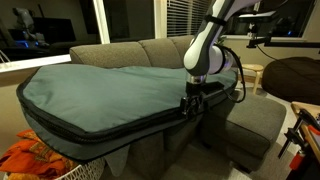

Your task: Open the zip

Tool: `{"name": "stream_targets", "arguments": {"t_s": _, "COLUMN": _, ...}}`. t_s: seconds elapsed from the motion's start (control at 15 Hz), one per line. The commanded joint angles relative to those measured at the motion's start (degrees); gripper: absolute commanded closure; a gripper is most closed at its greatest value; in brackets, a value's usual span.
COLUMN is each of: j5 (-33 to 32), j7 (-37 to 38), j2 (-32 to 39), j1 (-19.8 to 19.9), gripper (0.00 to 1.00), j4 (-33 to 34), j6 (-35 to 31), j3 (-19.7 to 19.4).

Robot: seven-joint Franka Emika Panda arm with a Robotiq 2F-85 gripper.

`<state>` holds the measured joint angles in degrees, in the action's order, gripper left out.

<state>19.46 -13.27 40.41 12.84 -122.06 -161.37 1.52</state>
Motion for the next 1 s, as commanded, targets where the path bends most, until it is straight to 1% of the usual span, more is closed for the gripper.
{"name": "stream_targets", "arguments": {"t_s": 0.0, "j5": -2.01, "j7": 2.28, "j2": -0.40, "j1": 1.77, "gripper": 0.33, "j4": 0.41, "j6": 1.81, "j3": 1.42}}
{"name": "stream_targets", "arguments": {"t_s": 0.4, "j5": -2.13, "j7": 3.04, "j2": -0.94, "j1": 1.42, "gripper": 0.74, "j4": -0.29, "j6": 1.54, "j3": 1.33}}
{"name": "stream_targets", "arguments": {"t_s": 0.47, "j5": -2.21, "j7": 3.17, "j2": -1.04, "j1": 1.33, "gripper": 0.79, "j4": -0.52, "j6": 1.38, "j3": 1.19}}
{"name": "stream_targets", "arguments": {"t_s": 0.53, "j5": -2.23, "j7": 3.19, "j2": -1.14, "j1": 1.34, "gripper": 0.83, "j4": -0.68, "j6": 1.42, "j3": 1.20}}
{"name": "stream_targets", "arguments": {"t_s": 0.6, "j5": -2.27, "j7": 3.27, "j2": -1.26, "j1": 1.31, "gripper": 0.83, "j4": -0.85, "j6": 1.31, "j3": 1.19}}
{"name": "stream_targets", "arguments": {"t_s": 0.67, "j5": -2.17, "j7": 3.36, "j2": -1.44, "j1": 1.27, "gripper": 0.85, "j4": -1.26, "j6": 1.03, "j3": 1.29}}
{"name": "stream_targets", "arguments": {"t_s": 0.73, "j5": -1.80, "j7": 3.09, "j2": -1.76, "j1": 1.62, "gripper": 0.92, "j4": -1.95, "j6": 0.42, "j3": 1.73}}
{"name": "stream_targets", "arguments": {"t_s": 0.87, "j5": -0.98, "j7": 2.09, "j2": -2.99, "j1": 2.61, "gripper": 0.99, "j4": -3.88, "j6": -0.55, "j3": 3.18}}
{"name": "stream_targets", "arguments": {"t_s": 0.93, "j5": -0.43, "j7": 1.53, "j2": -4.03, "j1": 3.22, "gripper": 0.98, "j4": -5.52, "j6": -1.86, "j3": 4.31}}
